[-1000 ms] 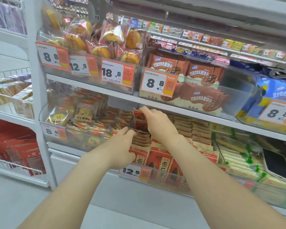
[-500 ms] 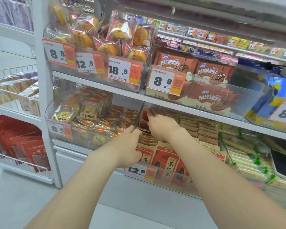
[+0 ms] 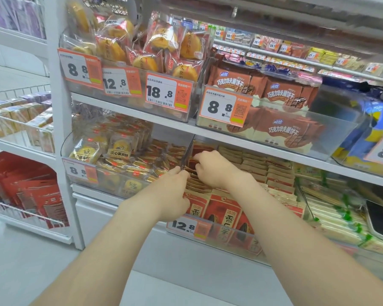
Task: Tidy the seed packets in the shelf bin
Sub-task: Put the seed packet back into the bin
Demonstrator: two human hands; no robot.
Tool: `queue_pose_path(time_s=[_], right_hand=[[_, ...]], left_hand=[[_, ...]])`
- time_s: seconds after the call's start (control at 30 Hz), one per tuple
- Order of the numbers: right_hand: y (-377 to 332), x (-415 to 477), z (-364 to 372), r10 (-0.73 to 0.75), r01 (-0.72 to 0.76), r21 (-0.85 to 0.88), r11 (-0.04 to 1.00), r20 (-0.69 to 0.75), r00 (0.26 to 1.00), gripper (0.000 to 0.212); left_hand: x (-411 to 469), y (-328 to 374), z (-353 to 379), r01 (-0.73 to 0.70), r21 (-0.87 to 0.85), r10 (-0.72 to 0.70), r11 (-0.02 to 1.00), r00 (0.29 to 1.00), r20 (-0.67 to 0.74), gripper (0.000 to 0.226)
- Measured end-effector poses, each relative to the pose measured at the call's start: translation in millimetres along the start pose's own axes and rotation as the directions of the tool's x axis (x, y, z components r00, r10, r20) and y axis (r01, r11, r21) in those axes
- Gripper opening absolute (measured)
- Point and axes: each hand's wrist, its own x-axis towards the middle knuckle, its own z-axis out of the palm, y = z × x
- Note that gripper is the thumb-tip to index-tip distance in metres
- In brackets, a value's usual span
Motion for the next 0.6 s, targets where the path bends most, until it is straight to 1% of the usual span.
queue_pose_path(time_s=[0.1, 0.17, 0.2, 0.27, 0.3, 0.37, 0.47, 0.6], right_hand=[[-13, -16, -3, 0.002, 0.001, 0.083, 0.997, -0.033, 0.999, 0.029], [-19, -25, -6, 0.020, -0.023, 0.125, 0.992, 0.030, 0.999, 0.039], [-20, -27, -7, 0.040, -0.047, 0.100, 0.994, 0.075, 0.996, 0.045], [-17, -26, -7, 0.057, -0.060, 0.027, 0.998, 0.110, 0.992, 0.054], [-17, -24, -9, 0.062, -0.063, 0.006, 0.998, 0.126, 0.990, 0.056], [-18, -22, -11, 0.096, -0.092, -0.036, 0.995, 0.151, 0.984, 0.062], [-19, -19, -14, 0.150, -0.140, -0.094, 0.986, 0.113, 0.982, 0.070], [-18, -9, -16, 0.218, -0.210, -0.070, 0.975, 0.138, 0.966, 0.075]], left_hand=[[0, -1, -1, -0.003, 0.003, 0.003, 1.000, 1.000, -0.001, 0.070], [-3, 1, -3, 0.004, -0.012, -0.004, 1.000, 1.000, -0.007, 0.065], [-4, 2, -4, 0.011, -0.021, -0.011, 1.000, 1.000, -0.022, 0.058], [-6, 4, -3, 0.020, -0.044, -0.024, 0.999, 0.997, -0.073, 0.043], [-6, 4, -2, 0.019, -0.049, -0.024, 0.999, 0.994, -0.106, 0.039], [-8, 5, -2, 0.024, -0.066, -0.034, 0.998, 0.987, -0.155, 0.034], [-9, 6, -3, 0.007, -0.097, -0.028, 0.995, 0.974, -0.226, 0.030], [-8, 9, 0, 0.030, -0.109, -0.064, 0.994, 0.943, -0.328, 0.030]])
